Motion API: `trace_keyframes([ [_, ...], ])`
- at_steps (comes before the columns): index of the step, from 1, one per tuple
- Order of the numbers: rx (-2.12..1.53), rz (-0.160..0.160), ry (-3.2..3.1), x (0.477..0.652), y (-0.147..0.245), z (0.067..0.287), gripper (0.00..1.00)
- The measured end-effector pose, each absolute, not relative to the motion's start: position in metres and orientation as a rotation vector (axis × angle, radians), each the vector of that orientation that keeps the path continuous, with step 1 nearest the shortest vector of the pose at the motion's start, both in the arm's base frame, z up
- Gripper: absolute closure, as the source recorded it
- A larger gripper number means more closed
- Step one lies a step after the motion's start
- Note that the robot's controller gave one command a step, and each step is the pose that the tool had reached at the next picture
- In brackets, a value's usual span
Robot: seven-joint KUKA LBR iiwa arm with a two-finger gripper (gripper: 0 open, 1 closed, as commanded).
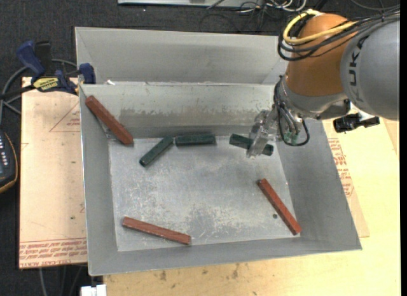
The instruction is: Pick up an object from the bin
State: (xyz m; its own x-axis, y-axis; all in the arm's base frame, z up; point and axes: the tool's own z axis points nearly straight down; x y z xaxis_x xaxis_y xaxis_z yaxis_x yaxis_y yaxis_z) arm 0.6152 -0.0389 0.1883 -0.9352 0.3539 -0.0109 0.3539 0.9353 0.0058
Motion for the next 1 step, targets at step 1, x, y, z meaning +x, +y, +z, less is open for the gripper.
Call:
trace_keyframes([
  [1,0.460,0.003,3.101,0.6054,-0.0158,0.2242,1.00],
])
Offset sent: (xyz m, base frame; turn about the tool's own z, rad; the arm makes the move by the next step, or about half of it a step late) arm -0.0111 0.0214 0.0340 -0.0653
